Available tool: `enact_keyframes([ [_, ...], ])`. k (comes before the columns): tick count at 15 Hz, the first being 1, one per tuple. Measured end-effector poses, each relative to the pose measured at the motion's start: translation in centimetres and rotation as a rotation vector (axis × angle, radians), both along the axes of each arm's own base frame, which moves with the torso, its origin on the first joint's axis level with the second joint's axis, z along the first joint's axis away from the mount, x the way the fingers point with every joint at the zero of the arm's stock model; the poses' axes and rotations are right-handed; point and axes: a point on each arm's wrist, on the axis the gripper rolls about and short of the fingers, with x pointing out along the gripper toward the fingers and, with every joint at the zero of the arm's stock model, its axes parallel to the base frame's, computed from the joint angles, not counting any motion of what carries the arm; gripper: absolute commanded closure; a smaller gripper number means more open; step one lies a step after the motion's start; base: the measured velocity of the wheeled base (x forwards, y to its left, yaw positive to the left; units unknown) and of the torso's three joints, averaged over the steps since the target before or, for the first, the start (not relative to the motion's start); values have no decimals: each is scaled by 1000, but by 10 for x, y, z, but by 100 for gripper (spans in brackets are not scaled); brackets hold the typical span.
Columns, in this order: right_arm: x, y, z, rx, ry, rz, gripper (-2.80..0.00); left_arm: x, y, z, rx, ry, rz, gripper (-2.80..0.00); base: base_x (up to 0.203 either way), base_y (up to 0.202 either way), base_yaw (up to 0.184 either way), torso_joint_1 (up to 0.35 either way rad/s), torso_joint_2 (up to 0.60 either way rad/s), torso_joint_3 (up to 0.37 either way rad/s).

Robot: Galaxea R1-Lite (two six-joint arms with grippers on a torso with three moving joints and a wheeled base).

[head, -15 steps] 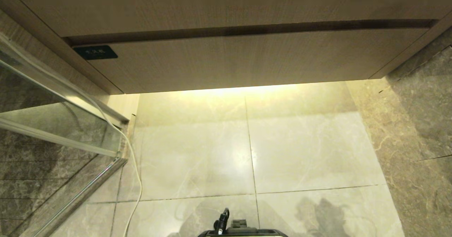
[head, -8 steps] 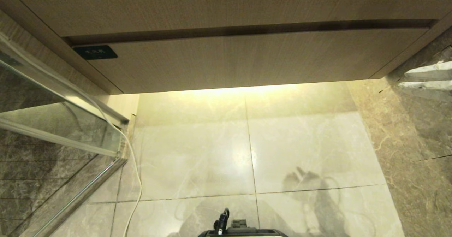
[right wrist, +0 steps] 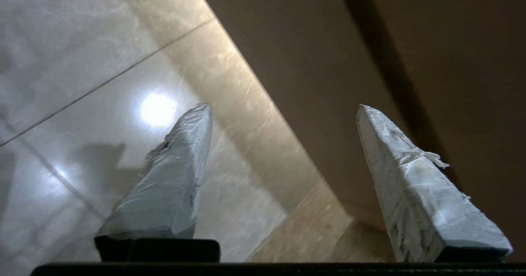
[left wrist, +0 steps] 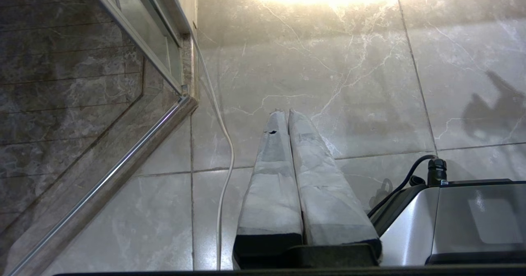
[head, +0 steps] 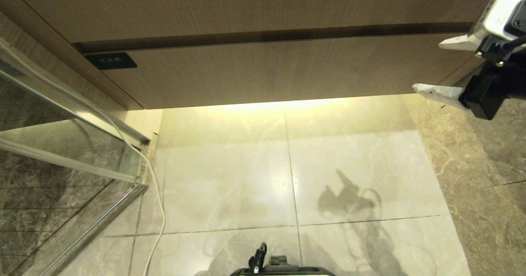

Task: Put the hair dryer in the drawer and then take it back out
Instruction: Pull open the drawer

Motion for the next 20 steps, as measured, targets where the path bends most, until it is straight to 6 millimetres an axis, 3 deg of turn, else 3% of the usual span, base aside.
enact_keyframes([
  [6, 63, 32, -8, -100, -206, 196, -280, 0, 0, 0, 0, 0, 0, 0, 0, 0, 0, 0, 0, 0],
  [10, 96, 39, -17, -167, -308, 215, -280, 0, 0, 0, 0, 0, 0, 0, 0, 0, 0, 0, 0, 0],
  [14, 117, 35, -18, -275, -325, 176, -280, 0, 0, 0, 0, 0, 0, 0, 0, 0, 0, 0, 0, 0],
  [20, 129, 22, -16, -377, -93, 51, -280, 0, 0, 0, 0, 0, 0, 0, 0, 0, 0, 0, 0, 0],
])
